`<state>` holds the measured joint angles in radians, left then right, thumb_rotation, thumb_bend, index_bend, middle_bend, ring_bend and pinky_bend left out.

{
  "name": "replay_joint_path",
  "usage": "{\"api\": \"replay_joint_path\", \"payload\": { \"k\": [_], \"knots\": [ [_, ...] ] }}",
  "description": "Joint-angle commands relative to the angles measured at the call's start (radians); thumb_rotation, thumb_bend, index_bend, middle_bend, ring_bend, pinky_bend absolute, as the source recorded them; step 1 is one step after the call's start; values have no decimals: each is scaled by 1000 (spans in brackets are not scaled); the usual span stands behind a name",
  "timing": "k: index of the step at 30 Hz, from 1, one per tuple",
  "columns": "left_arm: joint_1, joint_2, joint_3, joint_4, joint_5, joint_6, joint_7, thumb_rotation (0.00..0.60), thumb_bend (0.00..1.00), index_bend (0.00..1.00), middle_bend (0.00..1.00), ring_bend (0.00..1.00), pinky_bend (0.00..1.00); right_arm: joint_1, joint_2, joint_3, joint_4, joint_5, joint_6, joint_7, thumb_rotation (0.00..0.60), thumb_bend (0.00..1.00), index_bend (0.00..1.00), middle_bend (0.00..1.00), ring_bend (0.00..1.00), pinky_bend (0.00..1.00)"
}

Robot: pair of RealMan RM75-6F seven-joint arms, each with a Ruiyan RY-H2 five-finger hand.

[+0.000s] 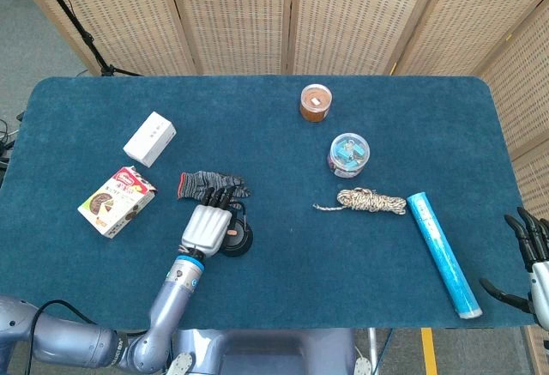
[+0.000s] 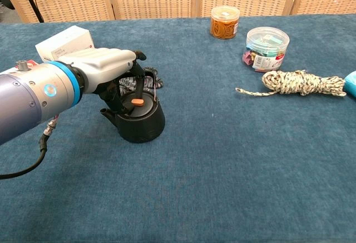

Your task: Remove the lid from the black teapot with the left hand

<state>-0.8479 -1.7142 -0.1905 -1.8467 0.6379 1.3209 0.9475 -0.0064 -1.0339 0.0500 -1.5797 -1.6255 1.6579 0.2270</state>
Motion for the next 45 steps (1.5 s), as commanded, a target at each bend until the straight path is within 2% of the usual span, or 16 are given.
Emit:
{"api": "replay_joint_path", "payload": {
  "k": [1,10,19,29,34,40,45],
  "knots": [
    [-2,-5,-1,1,6,0,-6,600,357,568,0,0,0,0,0,0,0,-1,1,0,600,68,0,0,0,0],
    [-5,-11,3,1,16,16,0,600,360,572,0,0,0,-1,2,0,1,0,1,4,600,68,0,0,0,0],
    [1,29,-12,-47,33,24,-22,600,361,572,0,0,0,1,1,0,-1,1,-3,1,600,69,0,0,0,0],
    [17,109,-26,-131,62,37,-55,600,361,572,0,0,0,2,-2,-3,-4,-1,-6,-12,600,69,0,0,0,0],
    [47,182,-27,-172,88,45,-105,600,361,572,0,0,0,3,-3,-5,-8,-4,-9,-19,600,69,0,0,0,0],
    [112,278,4,-172,122,15,-222,600,362,572,0,0,0,5,-4,-7,-13,-6,-13,-30,600,68,0,0,0,0],
    [170,315,59,-102,161,-40,-344,600,361,572,0,0,0,6,-5,-9,-17,-10,-17,-40,600,69,0,0,0,0]
  ]
}}
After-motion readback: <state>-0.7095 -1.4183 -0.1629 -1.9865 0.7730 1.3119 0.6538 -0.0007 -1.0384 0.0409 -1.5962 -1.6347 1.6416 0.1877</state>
